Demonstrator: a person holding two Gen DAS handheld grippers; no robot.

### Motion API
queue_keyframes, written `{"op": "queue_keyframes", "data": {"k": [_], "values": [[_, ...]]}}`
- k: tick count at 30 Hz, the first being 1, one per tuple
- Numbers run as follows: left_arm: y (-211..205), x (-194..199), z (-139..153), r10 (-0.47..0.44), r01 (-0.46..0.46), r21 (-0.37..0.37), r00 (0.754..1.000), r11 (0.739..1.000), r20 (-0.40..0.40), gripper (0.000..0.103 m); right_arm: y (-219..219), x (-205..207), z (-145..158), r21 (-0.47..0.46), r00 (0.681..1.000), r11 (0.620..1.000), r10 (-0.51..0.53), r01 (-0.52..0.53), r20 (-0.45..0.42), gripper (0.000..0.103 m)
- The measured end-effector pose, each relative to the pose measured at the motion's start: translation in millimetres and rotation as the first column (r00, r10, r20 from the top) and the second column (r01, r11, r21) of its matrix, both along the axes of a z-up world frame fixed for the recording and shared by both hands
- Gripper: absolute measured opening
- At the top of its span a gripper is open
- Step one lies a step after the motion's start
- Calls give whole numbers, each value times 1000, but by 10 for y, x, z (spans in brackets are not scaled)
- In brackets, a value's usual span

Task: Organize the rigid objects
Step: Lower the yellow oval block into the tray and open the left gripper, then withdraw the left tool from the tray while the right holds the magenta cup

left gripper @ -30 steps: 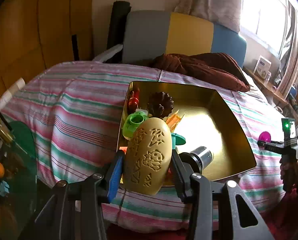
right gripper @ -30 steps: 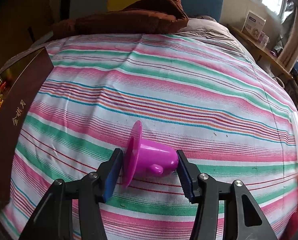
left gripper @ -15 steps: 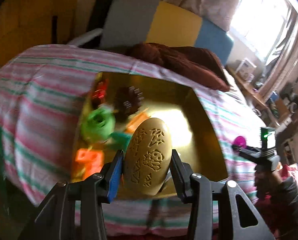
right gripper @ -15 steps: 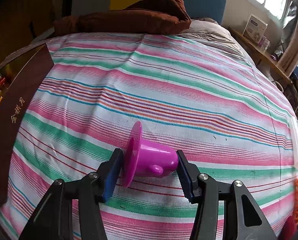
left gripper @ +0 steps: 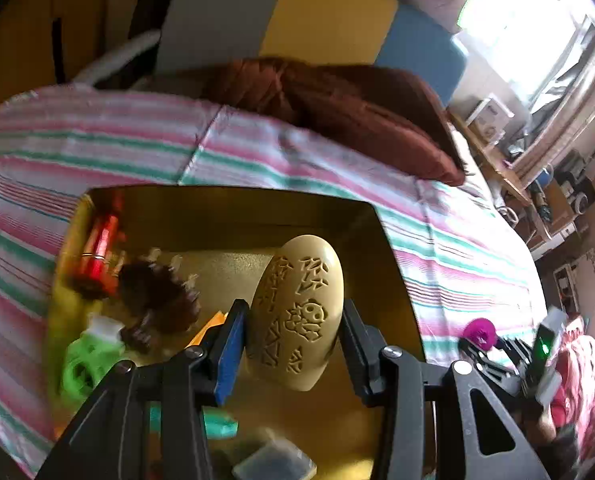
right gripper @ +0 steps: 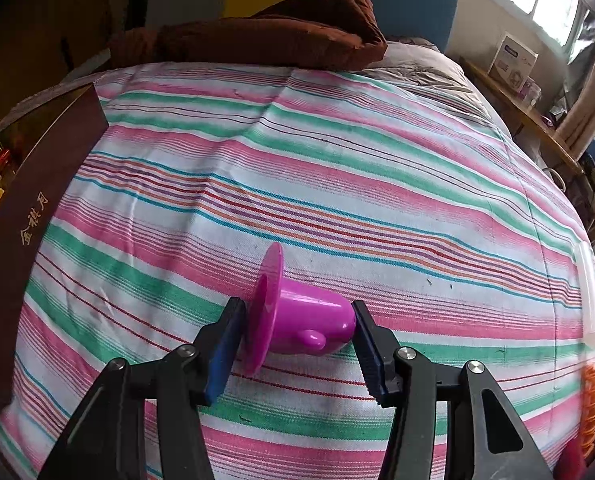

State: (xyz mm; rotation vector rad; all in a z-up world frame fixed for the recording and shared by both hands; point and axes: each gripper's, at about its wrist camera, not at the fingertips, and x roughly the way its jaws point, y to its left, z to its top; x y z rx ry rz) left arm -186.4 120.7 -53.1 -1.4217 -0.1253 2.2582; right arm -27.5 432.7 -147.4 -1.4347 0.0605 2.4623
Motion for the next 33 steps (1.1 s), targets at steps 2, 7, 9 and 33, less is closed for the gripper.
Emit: {"op": "queue_keyframes", "data": {"k": [2, 7, 9, 33], "values": [[76, -147, -137, 30, -29, -27, 999, 999, 31, 45, 3, -8, 2, 1, 1000, 1000, 2, -2, 1, 54], [245, -338, -446, 30, -22, -128, 997, 991, 66, 45, 1, -33, 11, 4, 1000, 1000, 5, -6, 4, 54], [272, -386, -554, 45, -32, -164, 996, 986, 81, 45, 1, -39, 11, 5, 1000, 1000, 6, -6, 5, 54], [-594, 826, 369, 96, -156, -164, 941, 974, -325, 46, -3, -63, 0, 11, 1000, 1000, 4, -4, 0, 54]]}}
